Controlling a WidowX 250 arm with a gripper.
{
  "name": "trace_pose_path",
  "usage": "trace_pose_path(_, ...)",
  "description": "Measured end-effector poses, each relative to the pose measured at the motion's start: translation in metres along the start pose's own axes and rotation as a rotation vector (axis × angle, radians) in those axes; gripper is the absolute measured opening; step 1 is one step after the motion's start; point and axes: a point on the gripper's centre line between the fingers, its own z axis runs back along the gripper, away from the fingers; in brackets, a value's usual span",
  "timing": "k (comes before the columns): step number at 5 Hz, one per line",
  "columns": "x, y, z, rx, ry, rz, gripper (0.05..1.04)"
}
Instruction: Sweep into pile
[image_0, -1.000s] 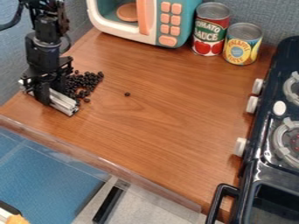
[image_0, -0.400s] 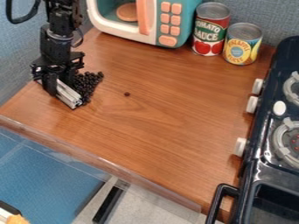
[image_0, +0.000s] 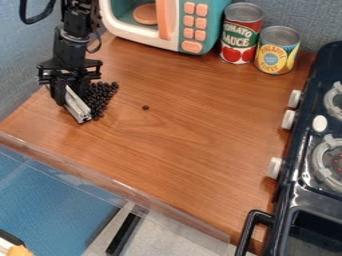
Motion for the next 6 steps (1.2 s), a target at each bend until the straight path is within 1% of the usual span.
trace_pose_path(2, -0.0012, -0.0005, 0.0009, 0.022, 0.012, -0.138, 0.418)
trace_pose_path(3, -0.0019, -0.0001, 0.0003, 0.024, 0.015, -0.204, 0.418)
trace_pose_path(5, -0.0039, -0.0004, -0.0004, 0.023, 0.014, -0.346, 0.418)
trace_pose_path(6, -0.0017, 0.0004, 0.0003, 0.031, 0.004, -0.399, 0.418)
